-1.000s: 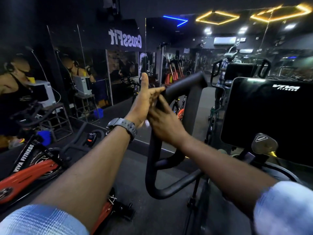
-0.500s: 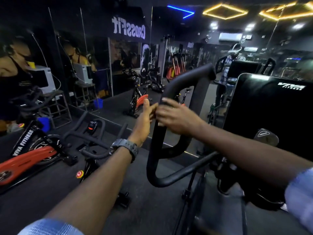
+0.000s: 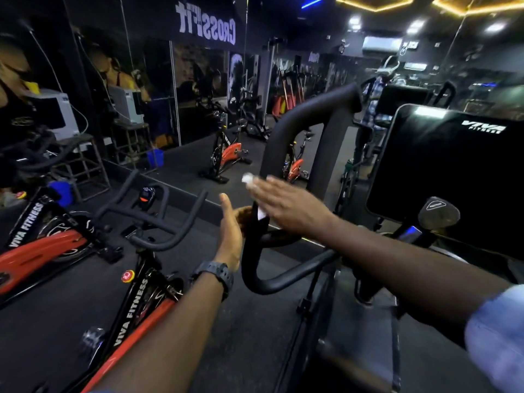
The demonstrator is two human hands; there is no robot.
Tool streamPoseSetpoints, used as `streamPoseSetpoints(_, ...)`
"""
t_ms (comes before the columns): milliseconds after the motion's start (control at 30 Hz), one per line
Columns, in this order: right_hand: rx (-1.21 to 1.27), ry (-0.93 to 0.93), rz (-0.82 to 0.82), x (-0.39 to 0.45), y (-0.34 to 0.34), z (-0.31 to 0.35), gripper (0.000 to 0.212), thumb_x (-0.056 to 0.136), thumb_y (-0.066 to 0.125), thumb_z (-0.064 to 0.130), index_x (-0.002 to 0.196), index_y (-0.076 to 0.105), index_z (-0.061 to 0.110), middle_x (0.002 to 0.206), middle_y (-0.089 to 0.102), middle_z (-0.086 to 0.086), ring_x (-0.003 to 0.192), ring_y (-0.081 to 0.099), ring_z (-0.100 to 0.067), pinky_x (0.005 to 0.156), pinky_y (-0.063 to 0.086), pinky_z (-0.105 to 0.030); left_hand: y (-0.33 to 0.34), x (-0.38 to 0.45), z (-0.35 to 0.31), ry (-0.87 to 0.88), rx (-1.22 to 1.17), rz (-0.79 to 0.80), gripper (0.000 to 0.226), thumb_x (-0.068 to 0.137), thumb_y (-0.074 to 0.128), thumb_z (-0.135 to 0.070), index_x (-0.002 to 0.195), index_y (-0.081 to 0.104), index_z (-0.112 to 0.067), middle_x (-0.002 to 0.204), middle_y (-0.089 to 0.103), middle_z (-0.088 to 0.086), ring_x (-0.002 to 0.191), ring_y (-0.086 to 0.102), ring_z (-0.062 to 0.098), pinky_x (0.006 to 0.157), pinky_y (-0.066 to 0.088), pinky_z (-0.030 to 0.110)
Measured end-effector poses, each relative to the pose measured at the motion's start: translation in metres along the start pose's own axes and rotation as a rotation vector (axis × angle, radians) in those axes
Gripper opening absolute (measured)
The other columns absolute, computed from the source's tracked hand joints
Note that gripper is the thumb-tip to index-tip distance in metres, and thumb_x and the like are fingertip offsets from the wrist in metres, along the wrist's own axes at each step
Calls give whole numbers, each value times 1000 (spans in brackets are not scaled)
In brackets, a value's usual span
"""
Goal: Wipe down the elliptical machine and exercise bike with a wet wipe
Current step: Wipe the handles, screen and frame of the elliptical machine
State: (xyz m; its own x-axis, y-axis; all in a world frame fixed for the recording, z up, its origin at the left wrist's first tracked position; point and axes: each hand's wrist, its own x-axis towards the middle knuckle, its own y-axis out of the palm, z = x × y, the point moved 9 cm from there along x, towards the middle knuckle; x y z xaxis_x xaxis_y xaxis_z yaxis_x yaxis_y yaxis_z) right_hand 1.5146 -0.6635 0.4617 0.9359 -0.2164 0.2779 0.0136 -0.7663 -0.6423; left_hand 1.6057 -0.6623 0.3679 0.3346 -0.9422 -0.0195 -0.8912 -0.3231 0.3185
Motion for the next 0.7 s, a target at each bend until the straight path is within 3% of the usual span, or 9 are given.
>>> streamPoseSetpoints(100,-36,153,-24,11,-10,-13,49,96,32,9,140,43,-7,152,36,-25,142,34,-37,119,21,-46,1,-3,0,6,-16,7,87,97,10,-74,102,73,-14,92,79,0,87,75,10,74,52,23)
streamPoseSetpoints(167,44,91,32,-6,8,34,49,95,30,13,136,50,-8,149,40,-26,139,39,-38,116,23,-47,4,-5,-3,11,-10,34,91,94,10,-77,104,73,-12,96,79,3,94,75,13,73,53,22)
streamPoseSetpoints(267,130,-53,144,-48,37,97,44,98,34,17,120,68,0,138,56,-17,131,52,-29,113,38,-43,5,-6,-5,-6,-19,30,84,97,10,-73,103,70,-14,100,76,5,94,71,15,73,52,21)
streamPoseSetpoints(367,142,-110,20,-69,22,86,30,97,48,17,101,77,11,120,70,-2,119,62,-19,113,35,-34,7,-7,-5,5,5,47,81,96,12,-75,107,69,-18,108,74,2,105,69,15,78,50,20)
streamPoseSetpoints(467,73,27,-106,-70,-8,35,26,100,49,24,106,72,14,113,69,-2,104,65,-23,101,45,-36,8,-9,-2,20,72,54,104,69,18,-102,112,71,-23,110,77,-1,111,69,17,95,50,31)
streamPoseSetpoints(533,-14,198,-24,-57,-11,15,26,98,47,21,109,66,8,100,69,-8,90,65,-26,94,45,-38,10,-10,1,28,106,49,110,60,20,-107,111,74,-25,107,78,-1,108,71,19,103,50,43)
streamPoseSetpoints(600,3,307,170,-40,-4,23,23,93,49,24,95,65,8,83,67,-9,77,60,-28,88,38,-41,12,-8,8,18,124,41,108,62,20,-107,107,76,-26,102,79,3,103,73,25,103,50,53)
streamPoseSetpoints(700,93,440,462,-27,14,43,31,98,40,33,93,64,15,87,65,-6,81,58,-25,78,33,-41,13,-7,10,-6,124,49,108,59,21,-108,113,74,-30,107,78,1,107,72,22,104,50,51)
